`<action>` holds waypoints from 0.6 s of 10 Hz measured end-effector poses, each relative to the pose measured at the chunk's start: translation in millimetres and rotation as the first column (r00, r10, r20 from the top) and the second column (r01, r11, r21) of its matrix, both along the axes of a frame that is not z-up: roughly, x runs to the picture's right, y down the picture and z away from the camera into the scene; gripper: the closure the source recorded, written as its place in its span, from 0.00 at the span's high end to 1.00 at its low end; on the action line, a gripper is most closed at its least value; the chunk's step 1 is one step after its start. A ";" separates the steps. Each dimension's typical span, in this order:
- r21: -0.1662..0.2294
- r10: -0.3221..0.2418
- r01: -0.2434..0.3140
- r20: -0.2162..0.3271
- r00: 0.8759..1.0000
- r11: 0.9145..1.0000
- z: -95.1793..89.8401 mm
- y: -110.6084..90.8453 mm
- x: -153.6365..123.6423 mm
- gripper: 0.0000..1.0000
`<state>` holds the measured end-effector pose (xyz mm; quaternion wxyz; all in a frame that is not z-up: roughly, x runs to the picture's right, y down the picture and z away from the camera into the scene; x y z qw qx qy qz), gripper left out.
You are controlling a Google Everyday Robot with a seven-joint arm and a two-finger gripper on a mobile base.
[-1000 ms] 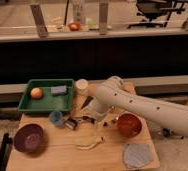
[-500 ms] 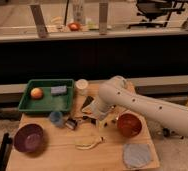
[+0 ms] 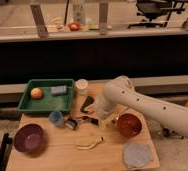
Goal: Place banana in purple bowl
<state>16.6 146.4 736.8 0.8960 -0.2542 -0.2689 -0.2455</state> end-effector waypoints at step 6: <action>-0.050 -0.045 0.043 -0.050 0.998 0.998 11.2 42.2 -19.3 0.80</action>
